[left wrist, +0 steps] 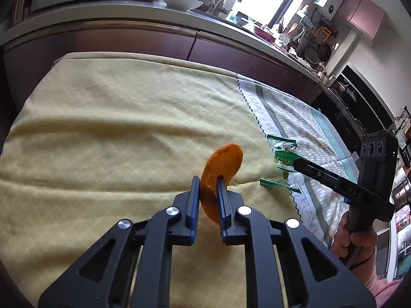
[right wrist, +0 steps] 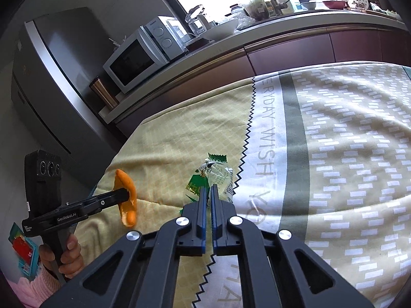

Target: Collect trash

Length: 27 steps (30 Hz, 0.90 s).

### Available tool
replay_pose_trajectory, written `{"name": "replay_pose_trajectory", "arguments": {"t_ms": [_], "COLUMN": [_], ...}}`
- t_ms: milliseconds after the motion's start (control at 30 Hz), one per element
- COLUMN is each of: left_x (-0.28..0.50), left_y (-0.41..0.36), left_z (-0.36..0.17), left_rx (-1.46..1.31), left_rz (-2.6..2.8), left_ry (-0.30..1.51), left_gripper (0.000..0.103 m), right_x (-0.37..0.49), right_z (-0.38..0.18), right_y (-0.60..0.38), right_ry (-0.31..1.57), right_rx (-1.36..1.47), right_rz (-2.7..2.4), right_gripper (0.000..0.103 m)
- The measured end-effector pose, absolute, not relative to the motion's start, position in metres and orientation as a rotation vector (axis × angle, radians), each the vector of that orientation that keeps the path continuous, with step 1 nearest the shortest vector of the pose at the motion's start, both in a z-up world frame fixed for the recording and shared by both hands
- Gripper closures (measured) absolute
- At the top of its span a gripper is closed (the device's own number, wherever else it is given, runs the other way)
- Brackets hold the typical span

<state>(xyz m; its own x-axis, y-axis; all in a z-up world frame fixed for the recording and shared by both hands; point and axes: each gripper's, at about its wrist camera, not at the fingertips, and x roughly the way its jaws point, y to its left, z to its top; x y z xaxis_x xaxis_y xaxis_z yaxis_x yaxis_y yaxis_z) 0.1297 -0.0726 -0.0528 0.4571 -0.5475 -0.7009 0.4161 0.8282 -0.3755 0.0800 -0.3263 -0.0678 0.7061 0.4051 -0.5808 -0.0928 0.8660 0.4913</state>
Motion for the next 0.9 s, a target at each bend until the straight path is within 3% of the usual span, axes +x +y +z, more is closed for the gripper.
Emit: {"name": "replay_pose_trajectory", "arguments": {"t_ms": [900], "left_x": [0.064], "left_y": [0.032], "left_z": [-0.025], "left_rx": [-0.121], "left_rz": [-0.394], "left_ry": [0.799], "left_gripper": [0.093], "right_x": [0.067], "right_z": [-0.025], "right_y": [-0.22], "right_ry": [0.666], "right_rx": [0.355], "right_rz": [0.541], "right_gripper": [0.102]}}
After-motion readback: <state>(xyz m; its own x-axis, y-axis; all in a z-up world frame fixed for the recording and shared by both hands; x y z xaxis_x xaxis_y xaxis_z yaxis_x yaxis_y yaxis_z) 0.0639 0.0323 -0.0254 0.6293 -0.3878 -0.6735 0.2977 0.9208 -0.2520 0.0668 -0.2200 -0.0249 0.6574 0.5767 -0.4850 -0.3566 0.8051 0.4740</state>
